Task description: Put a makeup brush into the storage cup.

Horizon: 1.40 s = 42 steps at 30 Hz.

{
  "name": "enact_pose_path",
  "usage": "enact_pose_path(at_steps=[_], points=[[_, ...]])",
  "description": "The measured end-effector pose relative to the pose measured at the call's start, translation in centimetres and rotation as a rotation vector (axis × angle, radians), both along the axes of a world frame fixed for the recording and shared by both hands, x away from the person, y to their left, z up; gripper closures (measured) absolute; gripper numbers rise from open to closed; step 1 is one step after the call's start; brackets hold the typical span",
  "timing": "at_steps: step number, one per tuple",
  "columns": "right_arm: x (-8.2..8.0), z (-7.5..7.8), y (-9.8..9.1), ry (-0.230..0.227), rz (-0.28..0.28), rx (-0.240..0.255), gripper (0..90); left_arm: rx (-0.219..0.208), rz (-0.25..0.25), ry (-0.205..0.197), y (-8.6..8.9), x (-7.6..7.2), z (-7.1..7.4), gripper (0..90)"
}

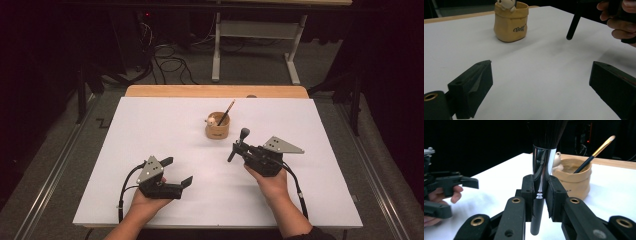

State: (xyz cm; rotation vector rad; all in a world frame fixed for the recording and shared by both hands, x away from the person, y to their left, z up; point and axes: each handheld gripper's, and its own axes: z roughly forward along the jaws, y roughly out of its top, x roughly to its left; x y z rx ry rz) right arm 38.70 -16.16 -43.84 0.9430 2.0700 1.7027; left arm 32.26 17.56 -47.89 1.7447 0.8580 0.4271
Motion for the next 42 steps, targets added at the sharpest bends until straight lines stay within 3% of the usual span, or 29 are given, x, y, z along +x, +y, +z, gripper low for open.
enact_pose_path(at_steps=[27,42], points=[[3.7,1.5,0.3,-0.029,-0.080,0.009,78.9,-0.013,-0.005,-0.003,0.0,-0.1,0.1,0.3],[5.8,2.7,1.3,-0.046,-0.109,0.000,78.9,0.036,0.020,-0.056,0.2,-0.4,0.5,0.3]])
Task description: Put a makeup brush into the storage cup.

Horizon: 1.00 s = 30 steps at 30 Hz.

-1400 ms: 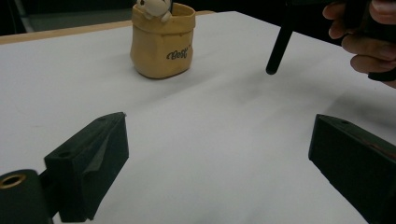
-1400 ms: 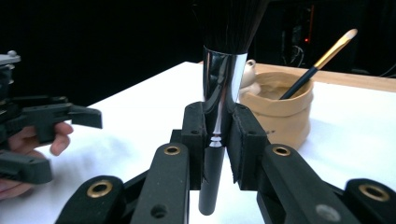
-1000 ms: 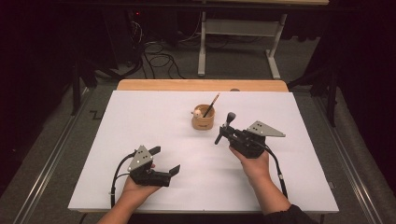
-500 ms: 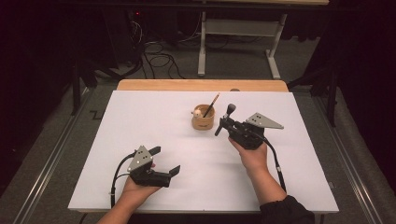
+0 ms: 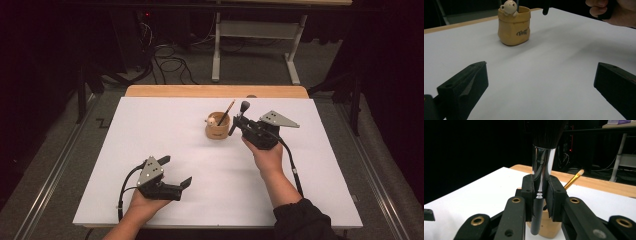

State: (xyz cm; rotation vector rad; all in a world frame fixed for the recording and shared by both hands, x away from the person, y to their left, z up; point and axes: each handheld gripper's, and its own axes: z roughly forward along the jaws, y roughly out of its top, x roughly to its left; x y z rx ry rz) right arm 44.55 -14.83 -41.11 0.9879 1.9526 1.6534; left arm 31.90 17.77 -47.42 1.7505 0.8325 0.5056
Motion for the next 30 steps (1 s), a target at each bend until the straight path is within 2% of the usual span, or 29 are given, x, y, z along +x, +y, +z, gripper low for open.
enact_pose_path(at_steps=[6,15,23,30], points=[[0.7,0.5,0.5,-0.011,-0.010,0.002,79.0,-0.008,0.013,-0.005,0.3,0.0,0.1,0.3],[1.8,1.1,1.0,-0.015,-0.019,0.005,78.9,-0.011,0.004,-0.007,0.4,0.0,0.2,0.5],[2.6,1.0,1.5,-0.019,-0.023,0.004,79.0,-0.015,0.003,-0.004,0.5,0.0,0.3,0.7],[3.2,0.8,1.8,-0.003,-0.028,0.006,79.0,-0.023,0.002,-0.007,0.5,0.0,0.3,0.8]])
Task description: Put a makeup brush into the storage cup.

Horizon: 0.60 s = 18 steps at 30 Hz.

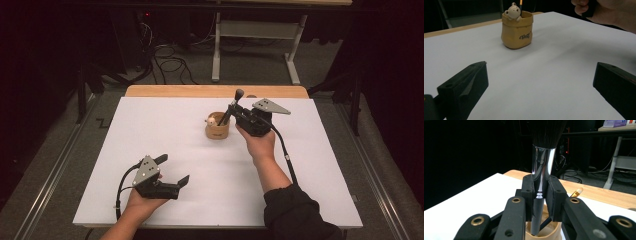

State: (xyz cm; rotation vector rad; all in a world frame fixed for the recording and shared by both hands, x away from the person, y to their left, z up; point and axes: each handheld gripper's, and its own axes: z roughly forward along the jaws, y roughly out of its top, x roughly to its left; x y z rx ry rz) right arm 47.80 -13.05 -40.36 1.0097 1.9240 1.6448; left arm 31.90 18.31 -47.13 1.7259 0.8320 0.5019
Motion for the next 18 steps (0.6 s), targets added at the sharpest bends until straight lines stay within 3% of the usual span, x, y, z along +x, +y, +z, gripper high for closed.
enact_pose_path(at_steps=[18], points=[[1.1,-0.9,0.6,0.026,-0.019,-0.012,79.0,0.000,-0.002,0.003,0.1,0.0,0.1,0.8]])
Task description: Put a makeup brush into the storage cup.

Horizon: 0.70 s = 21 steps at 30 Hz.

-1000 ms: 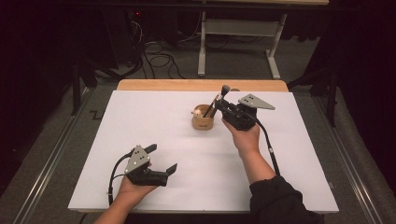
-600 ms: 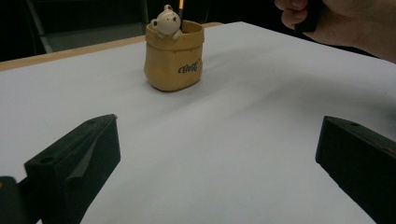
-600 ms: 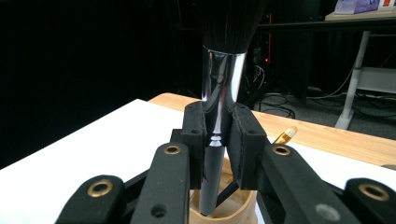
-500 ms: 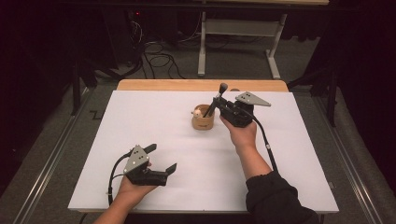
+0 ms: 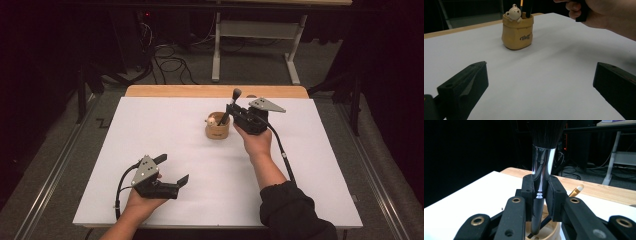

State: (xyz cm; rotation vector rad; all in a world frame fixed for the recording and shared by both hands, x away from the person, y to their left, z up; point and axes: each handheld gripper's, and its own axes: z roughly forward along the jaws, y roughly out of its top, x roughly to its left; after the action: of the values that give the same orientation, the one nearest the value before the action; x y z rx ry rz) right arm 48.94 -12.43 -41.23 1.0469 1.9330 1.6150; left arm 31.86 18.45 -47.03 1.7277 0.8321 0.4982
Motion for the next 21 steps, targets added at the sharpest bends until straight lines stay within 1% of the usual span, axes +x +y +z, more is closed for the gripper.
enact_pose_path(at_steps=[6,9,18,21], points=[[0.4,-0.7,0.1,0.024,-0.004,-0.020,78.9,-0.005,-0.002,0.000,-0.1,0.0,0.0,0.8],[0.5,-1.0,0.3,0.029,-0.002,-0.024,78.9,-0.006,-0.002,0.000,-0.1,0.0,0.0,0.8],[0.9,-2.0,0.7,0.066,-0.009,-0.041,78.8,-0.007,-0.005,0.001,-0.1,0.0,0.0,0.8],[1.1,-2.2,0.8,0.070,-0.011,-0.049,78.7,-0.008,-0.006,0.002,0.0,0.0,0.0,0.8]])
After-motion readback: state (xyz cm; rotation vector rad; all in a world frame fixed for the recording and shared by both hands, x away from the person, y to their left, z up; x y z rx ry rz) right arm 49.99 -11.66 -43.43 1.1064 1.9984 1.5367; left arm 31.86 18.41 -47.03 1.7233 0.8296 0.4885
